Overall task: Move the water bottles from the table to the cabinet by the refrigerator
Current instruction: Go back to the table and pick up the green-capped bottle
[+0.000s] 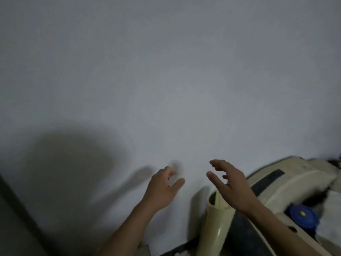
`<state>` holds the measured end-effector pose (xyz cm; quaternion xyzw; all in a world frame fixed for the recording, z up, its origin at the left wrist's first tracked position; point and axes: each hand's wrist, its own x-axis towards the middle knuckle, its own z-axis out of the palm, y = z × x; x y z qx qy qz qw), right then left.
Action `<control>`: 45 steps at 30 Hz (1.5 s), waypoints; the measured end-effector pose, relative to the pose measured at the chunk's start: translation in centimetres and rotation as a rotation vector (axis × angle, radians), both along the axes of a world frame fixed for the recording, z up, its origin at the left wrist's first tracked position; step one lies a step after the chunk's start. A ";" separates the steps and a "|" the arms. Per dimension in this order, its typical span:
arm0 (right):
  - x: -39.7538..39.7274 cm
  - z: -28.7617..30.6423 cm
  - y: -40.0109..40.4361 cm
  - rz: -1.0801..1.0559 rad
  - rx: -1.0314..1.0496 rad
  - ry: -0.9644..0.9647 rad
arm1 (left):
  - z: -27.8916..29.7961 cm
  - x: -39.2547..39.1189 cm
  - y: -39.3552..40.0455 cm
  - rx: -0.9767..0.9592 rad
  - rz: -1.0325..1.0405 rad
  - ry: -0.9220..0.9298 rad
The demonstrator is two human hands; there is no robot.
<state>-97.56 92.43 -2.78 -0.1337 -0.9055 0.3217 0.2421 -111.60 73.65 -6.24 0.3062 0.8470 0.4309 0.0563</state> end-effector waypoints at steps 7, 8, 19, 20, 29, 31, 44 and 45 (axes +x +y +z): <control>15.6 0.8 7.3 -0.297 -0.031 0.032 | 2.8 9.9 11.3 -0.042 -0.257 0.052; 18.3 0.5 8.3 -0.337 -0.036 0.017 | 2.8 11.9 13.0 -0.069 -0.292 0.050; 46.3 1.3 10.9 -0.876 -0.057 -0.025 | 3.7 35.3 27.8 -0.152 -0.817 0.160; 48.3 1.5 10.6 -0.931 -0.049 -0.036 | 4.0 37.3 28.8 -0.150 -0.866 0.167; 57.8 3.7 5.3 -1.366 -0.032 -0.033 | 5.2 48.9 32.3 -0.028 -1.269 0.215; 57.7 3.8 3.6 -1.447 -0.039 -0.014 | 4.8 49.6 32.1 -0.014 -1.334 0.208; 59.3 3.5 -11.4 -1.869 -0.042 -0.057 | 2.9 55.4 26.9 0.063 -1.725 0.175; 59.8 3.8 -12.8 -1.891 -0.038 -0.044 | 3.3 56.5 26.2 0.075 -1.745 0.172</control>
